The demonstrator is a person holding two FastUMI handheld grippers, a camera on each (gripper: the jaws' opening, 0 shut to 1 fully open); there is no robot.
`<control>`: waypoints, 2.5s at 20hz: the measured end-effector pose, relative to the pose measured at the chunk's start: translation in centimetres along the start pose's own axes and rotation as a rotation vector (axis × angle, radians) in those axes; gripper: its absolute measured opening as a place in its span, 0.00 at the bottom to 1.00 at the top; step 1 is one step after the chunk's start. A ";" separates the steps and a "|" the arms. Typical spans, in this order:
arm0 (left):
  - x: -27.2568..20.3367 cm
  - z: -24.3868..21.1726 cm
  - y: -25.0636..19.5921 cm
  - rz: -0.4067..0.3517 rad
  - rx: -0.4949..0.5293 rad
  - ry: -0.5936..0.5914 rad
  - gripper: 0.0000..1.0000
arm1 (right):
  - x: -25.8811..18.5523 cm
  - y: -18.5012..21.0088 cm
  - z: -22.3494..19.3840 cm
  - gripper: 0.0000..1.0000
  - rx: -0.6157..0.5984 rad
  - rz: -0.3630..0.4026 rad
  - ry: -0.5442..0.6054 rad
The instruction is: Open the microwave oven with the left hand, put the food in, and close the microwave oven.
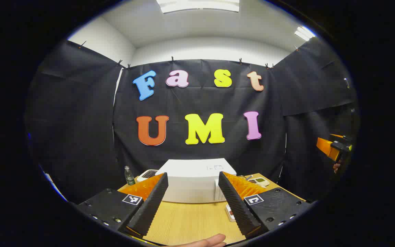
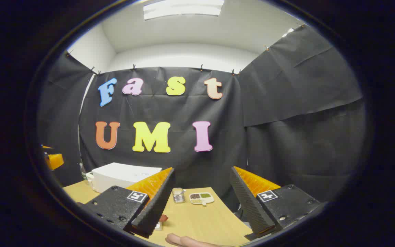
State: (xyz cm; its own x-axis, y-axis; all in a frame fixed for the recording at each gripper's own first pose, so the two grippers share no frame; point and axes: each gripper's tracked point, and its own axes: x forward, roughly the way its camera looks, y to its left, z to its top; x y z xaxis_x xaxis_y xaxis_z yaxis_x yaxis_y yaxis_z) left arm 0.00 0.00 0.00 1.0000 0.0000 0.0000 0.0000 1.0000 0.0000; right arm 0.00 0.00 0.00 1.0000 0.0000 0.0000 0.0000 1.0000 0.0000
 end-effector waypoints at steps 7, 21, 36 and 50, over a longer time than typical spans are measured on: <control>-0.3 1.2 0.4 -0.005 -0.025 -0.055 0.92 | 0.2 -0.1 -0.4 0.92 -0.008 0.001 -0.021; 6.4 -3.6 -2.1 -0.038 0.009 -0.025 0.92 | 2.5 1.0 -3.3 1.00 0.025 0.059 0.001; 26.9 -25.4 -9.7 -0.086 0.051 0.180 0.95 | 4.2 -4.7 -8.6 0.92 0.031 0.079 0.064; 30.6 -28.0 -10.8 -0.058 -0.107 0.190 0.08 | 5.2 -7.0 -13.2 1.00 -0.037 0.074 0.144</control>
State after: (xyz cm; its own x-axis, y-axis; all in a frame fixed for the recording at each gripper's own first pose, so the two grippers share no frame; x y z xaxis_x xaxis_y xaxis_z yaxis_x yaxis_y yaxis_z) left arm 30.59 -10.80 -28.04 0.9804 -0.0672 -0.1850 0.0469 0.9926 -0.1118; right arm 5.19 -7.03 -13.17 0.9869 0.0713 -0.1450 -0.0766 0.9965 -0.0319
